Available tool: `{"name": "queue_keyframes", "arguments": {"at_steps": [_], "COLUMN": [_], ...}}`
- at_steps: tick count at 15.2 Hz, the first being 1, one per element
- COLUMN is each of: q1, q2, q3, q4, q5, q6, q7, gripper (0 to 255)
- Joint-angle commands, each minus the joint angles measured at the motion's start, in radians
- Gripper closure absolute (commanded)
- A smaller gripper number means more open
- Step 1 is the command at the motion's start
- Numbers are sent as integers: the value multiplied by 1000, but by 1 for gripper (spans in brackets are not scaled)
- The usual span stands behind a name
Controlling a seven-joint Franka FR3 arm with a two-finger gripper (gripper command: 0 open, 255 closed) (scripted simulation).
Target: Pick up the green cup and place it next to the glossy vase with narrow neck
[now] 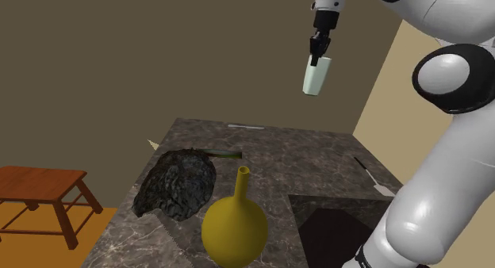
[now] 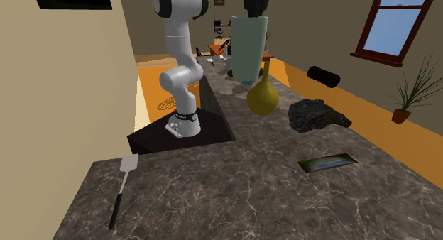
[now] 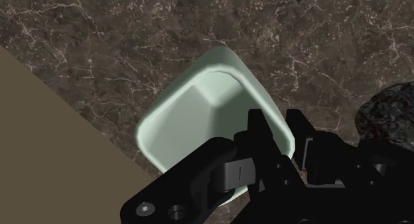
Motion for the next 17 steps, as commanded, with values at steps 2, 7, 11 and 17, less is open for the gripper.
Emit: {"name": "queue_keyframes", "arguments": {"at_steps": [2,7,11,17], "q1": [44,102,144,205], "q2": [-58,-120,-146,-146], "q3": [50,134,199,295], "q4": [-67,-137,-166,-168], "q5": [-14,-15,-5,17], "q6": [9,15,16,15], "q7": [93,235,346,510], "gripper": [255,255,255,255]}}
